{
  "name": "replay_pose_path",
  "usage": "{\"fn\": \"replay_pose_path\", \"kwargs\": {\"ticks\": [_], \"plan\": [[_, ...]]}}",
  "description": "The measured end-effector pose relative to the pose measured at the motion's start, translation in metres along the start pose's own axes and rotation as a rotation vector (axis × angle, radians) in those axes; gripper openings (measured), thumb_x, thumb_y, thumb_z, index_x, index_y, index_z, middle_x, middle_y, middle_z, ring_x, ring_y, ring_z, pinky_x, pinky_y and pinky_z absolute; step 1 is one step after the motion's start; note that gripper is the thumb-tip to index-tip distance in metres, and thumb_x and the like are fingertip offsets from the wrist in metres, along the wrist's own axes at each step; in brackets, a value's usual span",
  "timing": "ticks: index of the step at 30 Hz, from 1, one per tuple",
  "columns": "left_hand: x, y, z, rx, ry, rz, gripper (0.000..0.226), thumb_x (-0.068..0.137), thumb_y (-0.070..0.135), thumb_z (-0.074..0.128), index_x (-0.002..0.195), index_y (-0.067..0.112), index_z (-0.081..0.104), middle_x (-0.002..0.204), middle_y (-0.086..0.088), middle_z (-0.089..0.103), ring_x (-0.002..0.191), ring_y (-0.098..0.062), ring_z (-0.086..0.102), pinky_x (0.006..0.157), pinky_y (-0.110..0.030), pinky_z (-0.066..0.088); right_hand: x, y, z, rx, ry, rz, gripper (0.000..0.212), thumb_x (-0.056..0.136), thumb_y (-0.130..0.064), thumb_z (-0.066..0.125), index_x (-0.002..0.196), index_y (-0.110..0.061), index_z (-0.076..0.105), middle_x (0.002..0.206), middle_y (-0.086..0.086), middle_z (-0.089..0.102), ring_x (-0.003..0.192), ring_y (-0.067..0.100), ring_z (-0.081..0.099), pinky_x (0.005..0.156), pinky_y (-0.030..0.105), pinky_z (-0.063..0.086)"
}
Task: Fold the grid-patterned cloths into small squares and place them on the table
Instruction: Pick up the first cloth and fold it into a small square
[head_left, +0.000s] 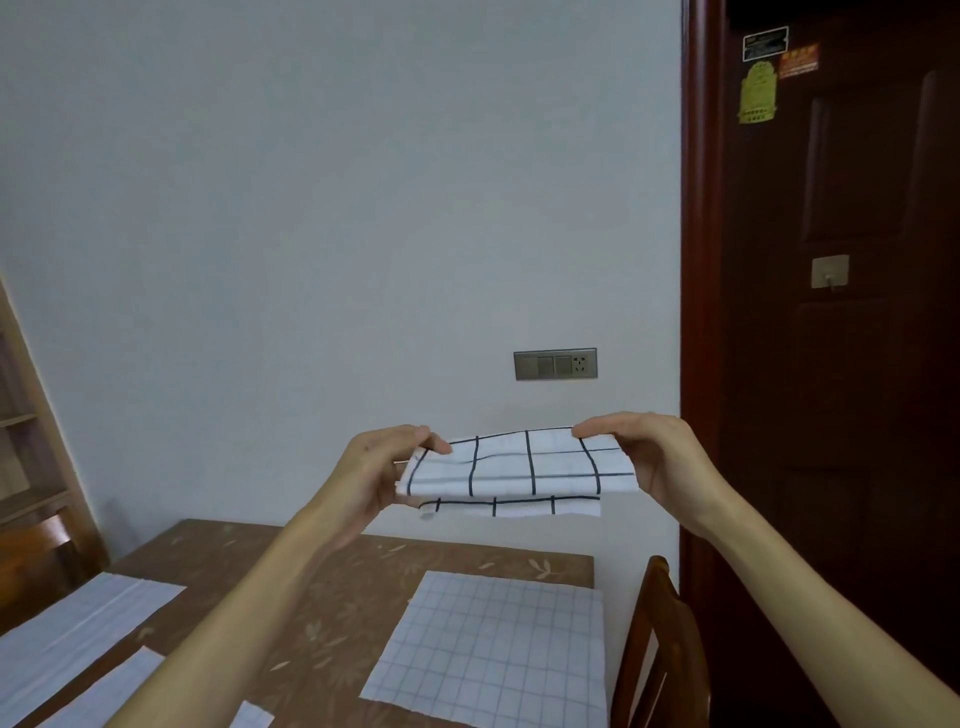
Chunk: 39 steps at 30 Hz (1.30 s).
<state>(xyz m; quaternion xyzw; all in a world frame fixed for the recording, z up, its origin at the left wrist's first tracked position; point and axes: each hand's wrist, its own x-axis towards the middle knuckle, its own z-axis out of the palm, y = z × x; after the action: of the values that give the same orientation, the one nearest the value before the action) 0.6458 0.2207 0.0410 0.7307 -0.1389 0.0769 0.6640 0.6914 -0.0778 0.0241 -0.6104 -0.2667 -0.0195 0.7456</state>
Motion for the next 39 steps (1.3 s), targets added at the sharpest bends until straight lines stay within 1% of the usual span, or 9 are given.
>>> {"fn": "replay_pose_path", "kwargs": {"ticks": [4, 7, 12, 14, 17, 24, 28, 32, 39], "plan": [[0.002, -0.006, 0.004, 0.266, 0.067, 0.092, 0.017, 0.078, 0.019, 0.083, 0.091, 0.012, 0.074, 0.086, -0.004, 0.072, 0.063, -0.012, 0.061, 0.059, -0.021, 0.053, -0.004, 0.001, 0.003, -0.208, 0.011, -0.057, 0.013, 0.089, -0.008, 0.070, 0.099, -0.010, 0.078, 0.066, -0.011, 0.068, 0.064, 0.003, 0.063, 0.065, 0.012, 0.051], [0.002, -0.007, 0.006, 0.328, -0.045, 0.077, 0.048, 0.079, 0.007, 0.083, 0.119, 0.024, 0.064, 0.077, 0.002, 0.072, 0.052, -0.008, 0.056, 0.059, -0.016, 0.049, -0.003, 0.004, 0.005, -0.237, -0.008, -0.051, 0.034, 0.082, -0.006, 0.079, 0.111, -0.023, 0.075, 0.061, -0.004, 0.047, 0.063, 0.014, 0.049, 0.073, 0.017, 0.049], [0.002, -0.011, 0.011, 0.429, -0.249, -0.010, 0.026, 0.090, 0.016, 0.075, 0.116, 0.017, 0.071, 0.102, -0.004, 0.079, 0.098, -0.021, 0.075, 0.090, -0.034, 0.055, -0.001, 0.009, 0.008, -0.270, -0.061, -0.043, 0.046, 0.077, -0.019, 0.086, 0.118, -0.033, 0.071, 0.071, 0.016, 0.046, 0.074, 0.021, 0.050, 0.081, 0.029, 0.044], [0.001, -0.014, 0.021, 0.412, -0.302, -0.057, 0.025, 0.090, 0.024, 0.075, 0.114, 0.017, 0.072, 0.106, -0.007, 0.078, 0.102, -0.026, 0.074, 0.093, -0.043, 0.056, -0.003, 0.009, 0.012, -0.267, -0.053, -0.046, 0.044, 0.078, -0.011, 0.083, 0.118, -0.028, 0.071, 0.066, -0.008, 0.061, 0.072, 0.006, 0.060, 0.077, 0.020, 0.051], [0.000, -0.021, 0.040, 0.322, -0.303, -0.094, 0.019, 0.092, 0.021, 0.073, 0.108, 0.012, 0.073, 0.105, -0.011, 0.078, 0.100, -0.031, 0.075, 0.089, -0.048, 0.059, -0.004, 0.009, 0.018, -0.202, -0.037, -0.050, 0.045, 0.083, -0.009, 0.079, 0.122, -0.026, 0.068, 0.100, 0.003, 0.078, 0.094, 0.017, 0.074, 0.082, 0.029, 0.060], [0.003, -0.035, 0.065, 0.124, -0.008, 0.052, 0.011, 0.093, 0.010, 0.068, 0.103, 0.006, 0.073, 0.096, -0.007, 0.080, 0.089, -0.025, 0.077, 0.073, -0.033, 0.062, -0.008, 0.021, 0.017, 0.020, 0.029, 0.076, 0.047, 0.083, -0.031, 0.071, 0.126, -0.015, 0.063, 0.116, 0.006, 0.075, 0.107, 0.023, 0.072, 0.088, 0.033, 0.058], [-0.001, -0.042, 0.083, 0.010, 0.064, 0.024, 0.017, 0.095, 0.011, 0.066, 0.111, 0.010, 0.071, 0.100, -0.009, 0.079, 0.094, -0.027, 0.077, 0.077, -0.039, 0.063, -0.017, 0.028, 0.030, -0.190, -0.048, 0.125, 0.023, 0.096, -0.031, 0.063, 0.115, -0.022, 0.071, 0.108, -0.008, 0.078, 0.098, 0.009, 0.074, 0.084, 0.023, 0.058], [0.002, -0.048, 0.090, 0.092, 0.123, 0.078, 0.056, 0.090, 0.048, 0.069, 0.099, -0.007, 0.061, 0.079, -0.022, 0.068, 0.075, -0.028, 0.066, 0.068, -0.044, 0.055, -0.020, 0.024, 0.037, -0.335, -0.057, 0.056, 0.028, 0.102, -0.022, 0.054, 0.077, -0.032, 0.062, 0.048, -0.025, 0.059, 0.046, -0.005, 0.055, 0.049, 0.004, 0.037], [0.004, -0.044, 0.098, 0.140, 0.230, 0.226, 0.059, 0.094, 0.043, 0.065, 0.081, -0.011, 0.045, 0.057, -0.025, 0.031, 0.056, -0.029, 0.026, 0.052, -0.037, 0.028, -0.019, 0.034, 0.037, -0.268, -0.035, 0.008, 0.021, 0.101, -0.019, 0.055, 0.116, -0.012, 0.068, 0.067, -0.024, 0.072, 0.062, -0.008, 0.067, 0.059, 0.006, 0.048]]}}
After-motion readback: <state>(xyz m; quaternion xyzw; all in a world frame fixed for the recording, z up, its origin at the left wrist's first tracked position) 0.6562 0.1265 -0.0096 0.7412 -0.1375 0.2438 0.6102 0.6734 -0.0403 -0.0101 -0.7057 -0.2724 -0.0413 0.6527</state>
